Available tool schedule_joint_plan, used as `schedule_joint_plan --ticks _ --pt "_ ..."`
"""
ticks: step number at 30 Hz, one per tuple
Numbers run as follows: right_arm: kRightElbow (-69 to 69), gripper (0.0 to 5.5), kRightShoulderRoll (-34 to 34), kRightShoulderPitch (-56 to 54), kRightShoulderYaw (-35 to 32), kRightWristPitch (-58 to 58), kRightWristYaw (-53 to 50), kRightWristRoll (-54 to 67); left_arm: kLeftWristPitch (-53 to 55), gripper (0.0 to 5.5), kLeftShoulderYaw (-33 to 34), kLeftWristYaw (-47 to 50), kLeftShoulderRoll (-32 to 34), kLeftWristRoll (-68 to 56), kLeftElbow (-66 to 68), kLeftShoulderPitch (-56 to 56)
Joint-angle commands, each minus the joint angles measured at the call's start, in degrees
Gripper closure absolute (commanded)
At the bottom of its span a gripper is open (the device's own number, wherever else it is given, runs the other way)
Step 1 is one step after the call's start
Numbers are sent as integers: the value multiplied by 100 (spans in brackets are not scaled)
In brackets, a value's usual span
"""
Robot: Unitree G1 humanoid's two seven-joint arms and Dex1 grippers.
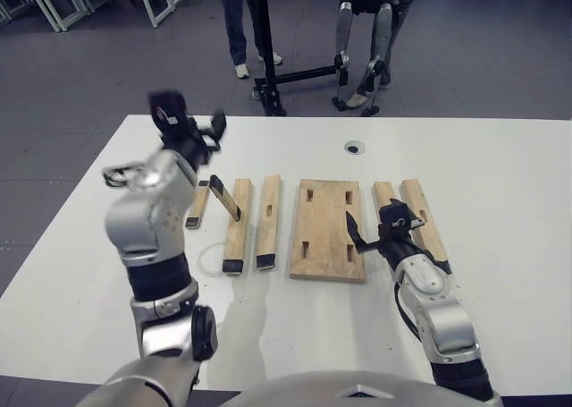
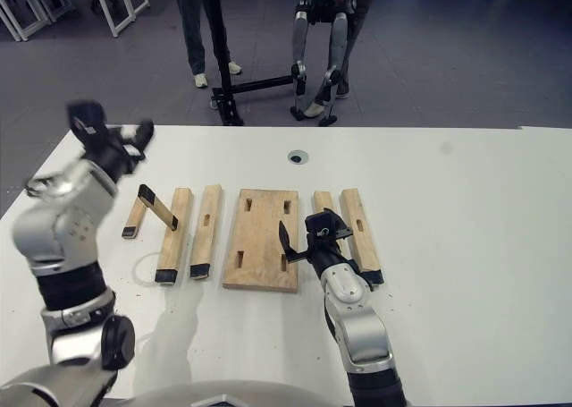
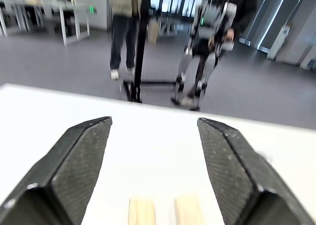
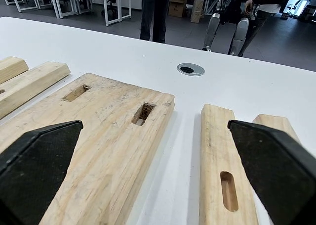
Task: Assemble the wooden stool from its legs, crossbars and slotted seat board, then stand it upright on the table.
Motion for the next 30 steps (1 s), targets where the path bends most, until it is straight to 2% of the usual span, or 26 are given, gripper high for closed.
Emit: schedule_joint_plan --ticks 1,4,7,11,13,14,17,20,21,24,27,30 --pt "58 0 64 -87 -67 -50 -53 16 -375 228 18 20 -104 128 417 365" --pt "66 0 76 -79 -88 -77 -87 4 -694 228 79 60 99 194 503 27" --pt "55 0 75 -30 -60 -74 -94 -26 -690 228 365 121 282 -153 232 -917" --pt "-46 0 66 95 -50 -31 -111 -33 -159 228 707 189 714 -868 -407 -2560" --pt "-82 0 68 133 -50 -15 -117 -27 393 228 682 170 1008 -1034 -892 -2527" --pt "-95 0 64 146 -54 -13 -115 -25 593 228 608 134 1104 -1060 -1200 -2250" --pt "-138 0 48 223 -87 -11 -115 -14 828 176 220 98 1059 -940 -2542 -469" --pt "-185 0 13 311 -75 5 -90 -20 1004 122 -52 464 374 -934 -3769 1570" --pt "-193 0 -5 334 -67 8 -77 -25 1041 86 -133 560 142 -946 -4012 2046" --pt "-228 0 -61 384 -23 11 -20 -37 1041 15 -378 618 -91 -797 -4215 3104" --pt "-269 0 -91 435 24 11 10 -48 760 15 -851 401 173 -321 -3908 4404" --pt "-312 0 -99 464 56 34 4 -43 229 15 -1257 127 420 117 -3428 5115"
